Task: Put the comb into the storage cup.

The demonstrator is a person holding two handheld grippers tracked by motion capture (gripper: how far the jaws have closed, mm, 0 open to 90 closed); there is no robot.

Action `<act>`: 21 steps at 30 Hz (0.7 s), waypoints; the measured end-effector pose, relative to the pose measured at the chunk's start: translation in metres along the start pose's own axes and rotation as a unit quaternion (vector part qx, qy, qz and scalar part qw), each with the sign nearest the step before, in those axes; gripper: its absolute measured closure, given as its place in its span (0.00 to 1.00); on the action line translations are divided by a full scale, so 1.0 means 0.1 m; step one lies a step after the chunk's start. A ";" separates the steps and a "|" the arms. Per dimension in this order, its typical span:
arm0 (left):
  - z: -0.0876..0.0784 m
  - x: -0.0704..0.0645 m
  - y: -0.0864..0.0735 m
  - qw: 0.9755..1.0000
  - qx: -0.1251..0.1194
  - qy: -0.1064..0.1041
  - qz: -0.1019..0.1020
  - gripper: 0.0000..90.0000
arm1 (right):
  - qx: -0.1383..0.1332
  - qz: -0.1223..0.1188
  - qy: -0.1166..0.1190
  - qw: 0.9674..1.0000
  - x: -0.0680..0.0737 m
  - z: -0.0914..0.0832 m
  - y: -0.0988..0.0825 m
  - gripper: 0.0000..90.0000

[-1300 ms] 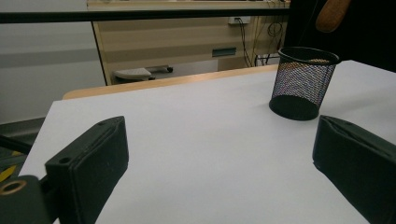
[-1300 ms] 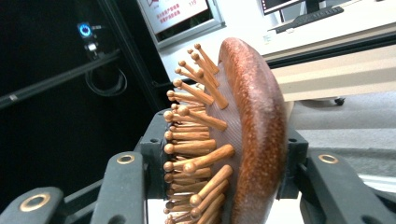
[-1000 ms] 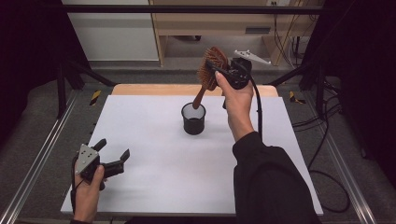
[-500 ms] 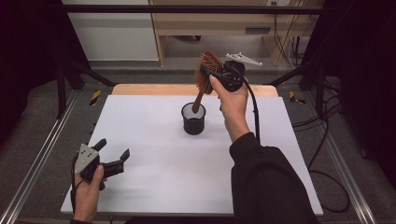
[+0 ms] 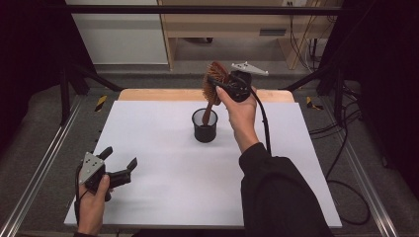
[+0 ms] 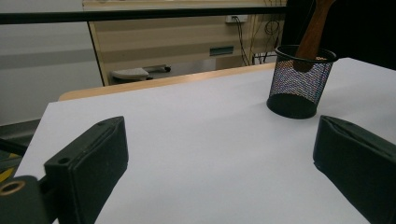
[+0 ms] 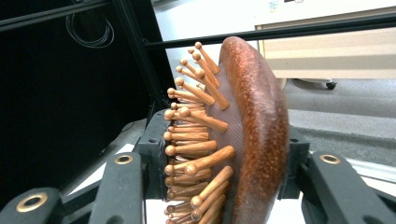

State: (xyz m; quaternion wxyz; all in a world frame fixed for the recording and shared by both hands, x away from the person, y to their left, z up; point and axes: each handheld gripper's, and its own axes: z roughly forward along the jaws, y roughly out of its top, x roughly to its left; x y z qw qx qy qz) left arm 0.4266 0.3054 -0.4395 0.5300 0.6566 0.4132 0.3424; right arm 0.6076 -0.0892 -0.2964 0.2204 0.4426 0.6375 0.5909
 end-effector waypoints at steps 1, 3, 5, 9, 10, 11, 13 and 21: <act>0.00 0.00 0.00 1.000 0.000 0.000 0.000 0.04 | 0.000 0.001 0.000 1.000 -0.01 0.01 -0.02 0.56; 0.00 0.00 0.00 1.000 0.000 0.000 0.001 0.04 | 0.002 -0.001 0.002 1.000 -0.02 0.03 -0.06 0.56; 0.00 0.00 0.00 1.000 0.001 0.001 0.002 0.04 | 0.003 -0.001 0.003 1.000 -0.02 0.04 -0.09 0.56; 0.01 -0.01 0.00 1.000 0.002 0.000 0.002 0.04 | 0.008 -0.004 0.001 1.000 -0.02 0.07 -0.13 0.56; 0.00 -0.01 0.00 1.000 0.002 -0.001 0.002 0.04 | 0.008 -0.005 0.000 1.000 -0.02 0.07 -0.14 0.56; 0.01 -0.01 0.00 1.000 0.001 -0.001 0.002 0.04 | 0.008 -0.004 0.000 1.000 -0.02 0.08 -0.15 0.56; 0.01 0.00 0.00 1.000 0.002 -0.002 0.001 0.04 | 0.009 -0.004 0.001 1.000 -0.02 0.08 -0.16 0.55; 0.01 0.00 0.00 1.000 0.002 -0.003 -0.001 0.04 | 0.012 -0.011 -0.003 1.000 -0.02 0.09 -0.18 0.55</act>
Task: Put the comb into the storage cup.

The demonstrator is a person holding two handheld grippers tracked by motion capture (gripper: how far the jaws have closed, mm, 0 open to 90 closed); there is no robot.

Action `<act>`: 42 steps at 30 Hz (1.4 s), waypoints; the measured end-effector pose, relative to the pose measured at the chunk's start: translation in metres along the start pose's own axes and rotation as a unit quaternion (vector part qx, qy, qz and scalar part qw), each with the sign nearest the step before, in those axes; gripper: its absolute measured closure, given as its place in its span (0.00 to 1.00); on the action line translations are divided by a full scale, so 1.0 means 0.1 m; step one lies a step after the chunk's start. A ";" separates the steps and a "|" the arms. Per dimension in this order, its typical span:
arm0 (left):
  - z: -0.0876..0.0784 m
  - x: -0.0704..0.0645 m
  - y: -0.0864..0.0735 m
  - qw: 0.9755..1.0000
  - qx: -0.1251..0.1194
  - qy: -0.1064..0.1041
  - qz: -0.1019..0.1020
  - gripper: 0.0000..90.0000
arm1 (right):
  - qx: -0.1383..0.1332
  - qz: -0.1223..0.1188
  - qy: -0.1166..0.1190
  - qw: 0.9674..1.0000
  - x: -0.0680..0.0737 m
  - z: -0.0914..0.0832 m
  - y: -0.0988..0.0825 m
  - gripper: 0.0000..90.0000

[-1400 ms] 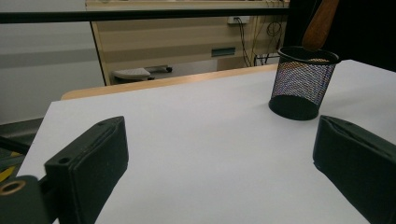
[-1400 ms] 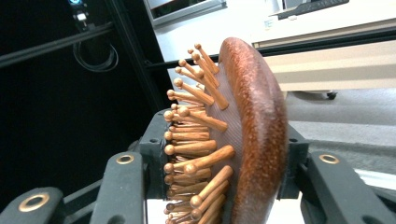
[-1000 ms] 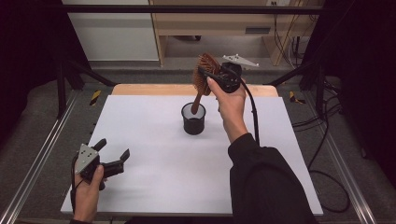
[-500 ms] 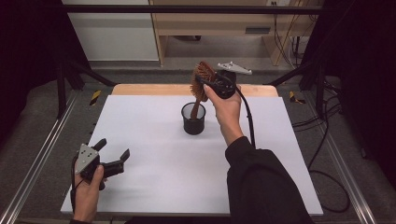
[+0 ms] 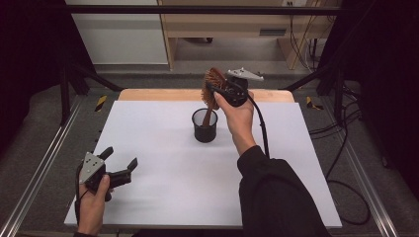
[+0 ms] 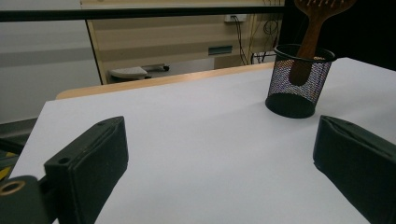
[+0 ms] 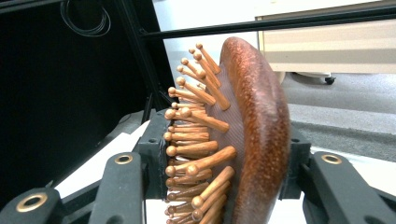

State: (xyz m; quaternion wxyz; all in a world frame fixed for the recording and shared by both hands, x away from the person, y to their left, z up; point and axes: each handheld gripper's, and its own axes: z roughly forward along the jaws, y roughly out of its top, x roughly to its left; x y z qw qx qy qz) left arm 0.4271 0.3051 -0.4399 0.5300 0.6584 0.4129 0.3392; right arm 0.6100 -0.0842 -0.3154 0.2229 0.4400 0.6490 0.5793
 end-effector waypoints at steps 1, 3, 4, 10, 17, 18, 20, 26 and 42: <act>0.00 0.00 0.00 1.000 0.000 0.000 0.000 0.04 | 0.000 -0.001 -0.001 1.000 0.00 0.00 0.00 0.55; 0.00 0.00 0.00 1.000 0.000 0.000 0.001 0.04 | -0.001 0.002 0.000 1.000 -0.01 0.00 -0.02 0.55; 0.00 0.00 0.00 1.000 0.001 0.000 0.001 0.04 | -0.001 0.004 -0.001 1.000 -0.01 0.00 -0.03 0.55; 0.00 0.00 0.00 1.000 0.001 -0.001 0.000 0.04 | 0.004 0.003 -0.001 1.000 -0.02 0.03 -0.07 0.55; 0.01 0.00 0.00 1.000 0.002 -0.001 0.000 0.04 | 0.010 0.006 0.000 1.000 0.00 0.07 -0.13 0.55; 0.01 0.00 0.00 1.000 0.001 -0.001 -0.001 0.04 | 0.012 0.006 0.001 1.000 0.00 0.07 -0.14 0.55; 0.01 0.00 0.00 1.000 0.002 -0.002 -0.001 0.04 | 0.012 0.005 0.000 1.000 0.00 0.08 -0.15 0.55; 0.01 -0.01 -0.01 1.000 0.002 -0.003 -0.001 0.04 | 0.014 0.008 0.003 1.000 0.00 0.11 -0.18 0.55; 0.01 -0.01 -0.01 1.000 0.006 -0.005 0.001 0.04 | 0.020 0.024 0.012 0.999 0.00 0.18 -0.27 0.55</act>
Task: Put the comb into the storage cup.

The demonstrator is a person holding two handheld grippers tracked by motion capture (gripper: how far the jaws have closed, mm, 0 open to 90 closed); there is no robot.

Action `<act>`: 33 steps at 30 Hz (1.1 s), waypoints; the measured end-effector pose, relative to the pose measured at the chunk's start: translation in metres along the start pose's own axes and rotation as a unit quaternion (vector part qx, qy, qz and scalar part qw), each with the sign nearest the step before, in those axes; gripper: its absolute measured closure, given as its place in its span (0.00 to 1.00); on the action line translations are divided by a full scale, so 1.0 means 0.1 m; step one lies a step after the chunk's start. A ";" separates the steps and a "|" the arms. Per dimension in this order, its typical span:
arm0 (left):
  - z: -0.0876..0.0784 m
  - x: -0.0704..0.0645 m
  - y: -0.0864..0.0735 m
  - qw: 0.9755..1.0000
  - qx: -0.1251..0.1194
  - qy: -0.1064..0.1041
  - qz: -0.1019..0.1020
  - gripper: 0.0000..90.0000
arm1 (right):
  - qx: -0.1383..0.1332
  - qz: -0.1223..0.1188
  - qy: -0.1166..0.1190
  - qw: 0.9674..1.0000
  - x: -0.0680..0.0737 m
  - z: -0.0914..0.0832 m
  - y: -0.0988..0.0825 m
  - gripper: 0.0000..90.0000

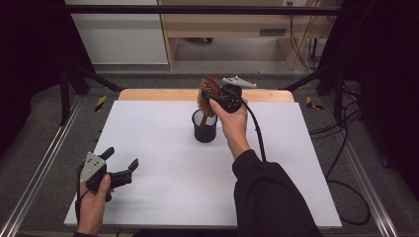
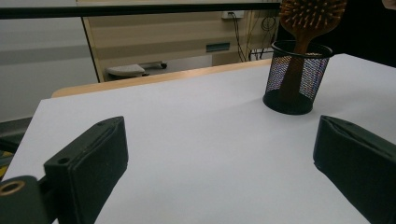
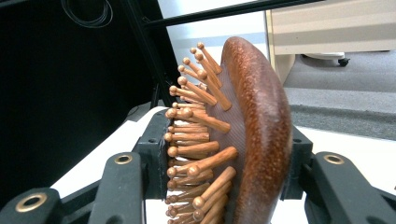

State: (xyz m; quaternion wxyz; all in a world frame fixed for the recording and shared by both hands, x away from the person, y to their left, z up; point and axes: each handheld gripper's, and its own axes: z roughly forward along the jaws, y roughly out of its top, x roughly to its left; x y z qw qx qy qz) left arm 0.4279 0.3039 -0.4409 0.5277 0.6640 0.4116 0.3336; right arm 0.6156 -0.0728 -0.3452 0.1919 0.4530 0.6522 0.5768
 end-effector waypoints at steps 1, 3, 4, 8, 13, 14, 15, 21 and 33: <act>0.00 0.00 0.00 1.000 0.000 0.000 0.000 0.04 | 0.000 0.001 0.000 1.000 0.00 0.00 0.00 0.55; 0.00 0.00 0.00 1.000 0.000 -0.001 0.000 0.04 | -0.001 0.004 0.002 1.000 0.00 0.01 0.00 0.55; 0.00 0.00 0.00 1.000 0.000 -0.001 -0.001 0.04 | -0.001 0.005 0.004 1.000 0.01 0.01 0.00 0.54; 0.00 0.00 0.00 1.000 0.001 -0.001 -0.002 0.04 | -0.005 0.007 0.008 1.000 0.01 0.01 0.00 0.54; 0.00 0.00 0.00 1.000 0.001 -0.001 -0.001 0.04 | -0.006 0.013 0.007 1.000 0.00 0.03 -0.02 0.54; 0.00 0.00 0.00 1.000 0.001 -0.001 -0.002 0.04 | -0.005 0.013 0.006 1.000 0.00 0.03 -0.03 0.54; 0.00 0.00 0.00 1.000 0.001 -0.002 -0.002 0.04 | -0.003 0.015 0.005 1.000 0.00 0.04 -0.04 0.54; 0.01 -0.01 0.00 1.000 0.002 -0.003 -0.001 0.04 | -0.011 0.029 0.007 1.000 -0.02 0.03 -0.06 0.54; 0.01 -0.01 0.00 1.000 0.003 -0.003 0.001 0.04 | 0.002 0.019 0.002 1.000 -0.07 0.05 -0.03 0.53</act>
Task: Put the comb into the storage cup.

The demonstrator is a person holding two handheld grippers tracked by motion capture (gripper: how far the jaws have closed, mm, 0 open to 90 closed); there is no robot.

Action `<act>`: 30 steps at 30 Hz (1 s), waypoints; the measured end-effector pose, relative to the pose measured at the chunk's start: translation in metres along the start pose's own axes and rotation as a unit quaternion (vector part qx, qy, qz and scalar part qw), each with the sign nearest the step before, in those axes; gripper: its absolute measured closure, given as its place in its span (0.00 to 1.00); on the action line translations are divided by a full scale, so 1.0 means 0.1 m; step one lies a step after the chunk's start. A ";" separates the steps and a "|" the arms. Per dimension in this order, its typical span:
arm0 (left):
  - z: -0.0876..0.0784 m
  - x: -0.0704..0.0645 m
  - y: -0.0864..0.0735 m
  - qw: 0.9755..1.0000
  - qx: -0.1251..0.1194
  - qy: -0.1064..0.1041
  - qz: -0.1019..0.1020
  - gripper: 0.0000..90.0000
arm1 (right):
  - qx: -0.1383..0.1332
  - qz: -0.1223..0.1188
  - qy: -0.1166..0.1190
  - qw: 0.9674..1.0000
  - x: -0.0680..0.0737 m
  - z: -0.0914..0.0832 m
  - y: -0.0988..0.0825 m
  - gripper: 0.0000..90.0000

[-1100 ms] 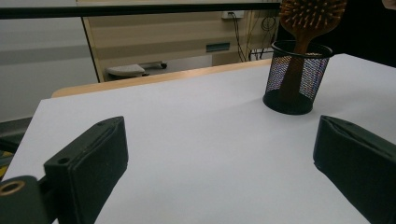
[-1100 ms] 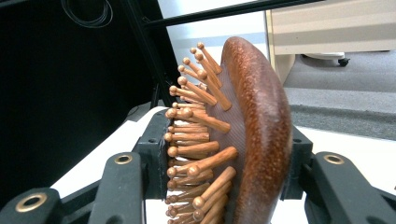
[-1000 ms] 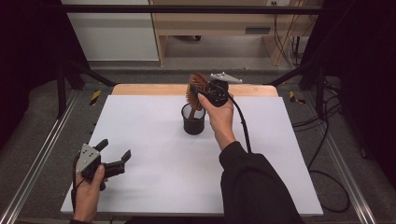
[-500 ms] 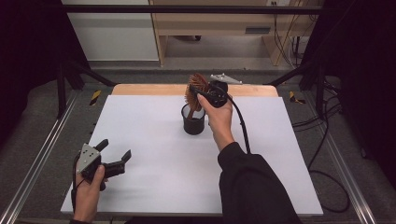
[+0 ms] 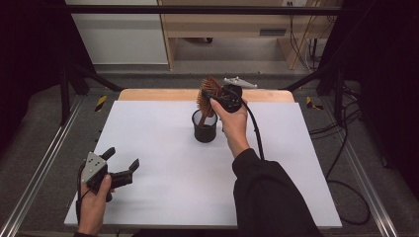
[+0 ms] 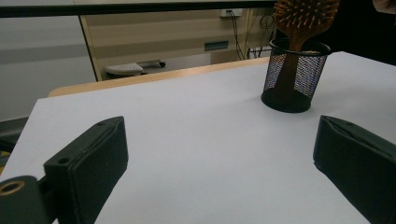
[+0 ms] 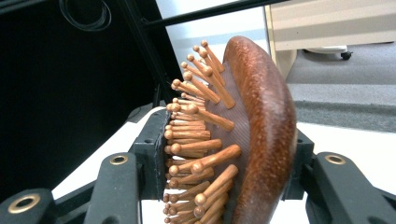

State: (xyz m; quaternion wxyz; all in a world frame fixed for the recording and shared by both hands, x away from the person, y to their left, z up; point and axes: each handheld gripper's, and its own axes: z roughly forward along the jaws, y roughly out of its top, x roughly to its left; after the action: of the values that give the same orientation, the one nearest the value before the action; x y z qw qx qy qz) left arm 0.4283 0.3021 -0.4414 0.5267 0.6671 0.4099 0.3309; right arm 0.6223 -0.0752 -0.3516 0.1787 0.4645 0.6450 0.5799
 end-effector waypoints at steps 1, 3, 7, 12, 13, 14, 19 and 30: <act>0.00 0.00 0.00 1.000 0.001 0.000 0.002 0.04 | 0.003 -0.001 -0.001 1.000 -0.01 0.00 0.01 0.53; 0.00 0.00 0.00 1.000 0.001 0.000 0.001 0.04 | 0.008 -0.006 -0.002 1.000 -0.02 0.01 0.02 0.52; 0.00 0.00 0.00 1.000 0.000 0.000 0.000 0.04 | 0.015 -0.013 -0.005 1.000 -0.05 0.02 0.03 0.51; 0.00 0.00 0.00 1.000 0.003 -0.001 0.003 0.04 | 0.022 -0.012 -0.007 1.000 -0.08 0.02 0.04 0.50; 0.00 0.00 0.00 1.000 0.003 -0.001 0.003 0.04 | 0.024 -0.013 -0.006 1.000 -0.09 0.02 0.05 0.50; 0.00 0.00 0.00 1.000 0.003 -0.001 0.003 0.04 | 0.025 -0.013 -0.007 1.000 -0.09 0.02 0.05 0.49; 0.00 0.00 0.00 1.000 0.000 0.001 -0.001 0.04 | 0.031 -0.011 -0.011 0.999 -0.14 0.01 0.05 0.48; 0.00 0.00 0.00 1.000 0.003 -0.002 0.002 0.04 | 0.037 -0.013 -0.024 0.999 -0.22 -0.03 0.08 0.45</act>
State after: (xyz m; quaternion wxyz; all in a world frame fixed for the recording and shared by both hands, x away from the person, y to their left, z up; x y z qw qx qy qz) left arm 0.4283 0.3018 -0.4416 0.5249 0.6699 0.4085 0.3299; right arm 0.6338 -0.0954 -0.3497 0.1849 0.4761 0.6676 0.5418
